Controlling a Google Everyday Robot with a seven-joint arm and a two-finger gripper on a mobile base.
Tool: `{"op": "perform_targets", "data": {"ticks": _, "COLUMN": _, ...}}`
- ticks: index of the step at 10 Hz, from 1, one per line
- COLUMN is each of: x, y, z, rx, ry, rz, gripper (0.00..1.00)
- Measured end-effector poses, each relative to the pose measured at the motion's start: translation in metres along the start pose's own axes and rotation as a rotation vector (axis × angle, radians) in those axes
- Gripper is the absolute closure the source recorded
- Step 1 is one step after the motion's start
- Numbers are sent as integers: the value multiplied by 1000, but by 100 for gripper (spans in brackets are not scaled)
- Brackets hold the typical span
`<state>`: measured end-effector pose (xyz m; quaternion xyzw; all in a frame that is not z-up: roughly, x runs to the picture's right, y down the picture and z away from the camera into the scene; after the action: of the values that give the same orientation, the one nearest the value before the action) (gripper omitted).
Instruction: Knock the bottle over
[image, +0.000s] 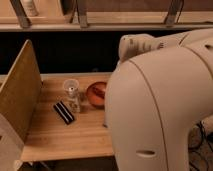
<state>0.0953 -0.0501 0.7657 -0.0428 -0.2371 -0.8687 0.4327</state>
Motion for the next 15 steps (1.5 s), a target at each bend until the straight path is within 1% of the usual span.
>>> {"op": "perform_targets", "data": {"ticks": 2, "x": 17, "y": 42, "z": -16, "rx": -48, "ry": 58, "rz": -12, "gripper": 100}}
{"op": "perform_targets", "data": {"ticks": 3, "x": 32, "y": 58, "z": -25, "rx": -65, "ry": 99, "rz": -37, "gripper": 100}}
{"op": "perform_targets", "data": {"ticks": 4, "x": 48, "y": 70, "z": -33, "rx": -73, "ry": 137, "rz": -70, "gripper": 100}}
{"op": "perform_targets", "data": {"ticks": 5, "x": 65, "y": 75, "z": -39, "rx": -70, "ry": 173, "rz": -114, "gripper": 100}}
{"op": "perform_targets", "data": {"ticks": 6, "x": 86, "y": 74, "z": -43, "rx": -49, "ry": 220, "rz": -160, "gripper": 100}}
{"op": "perform_targets", "data": {"ticks": 8, "x": 100, "y": 75, "z": -48, "rx": -29, "ry": 264, "rz": -192, "gripper": 100}}
{"op": "perform_targets", "data": {"ticks": 9, "x": 101, "y": 75, "z": -48, "rx": -27, "ry": 269, "rz": -194, "gripper": 100}}
{"op": "perform_targets", "data": {"ticks": 11, "x": 97, "y": 76, "z": -49, "rx": -28, "ry": 260, "rz": -187, "gripper": 100}}
{"op": "perform_targets", "data": {"ticks": 13, "x": 76, "y": 86, "z": -53, "rx": -32, "ry": 204, "rz": -141, "gripper": 100}}
{"op": "perform_targets", "data": {"ticks": 14, "x": 76, "y": 80, "z": -51, "rx": -16, "ry": 174, "rz": -145, "gripper": 100}}
{"op": "perform_targets", "data": {"ticks": 15, "x": 87, "y": 65, "z": -45, "rx": 15, "ry": 157, "rz": -168, "gripper": 100}}
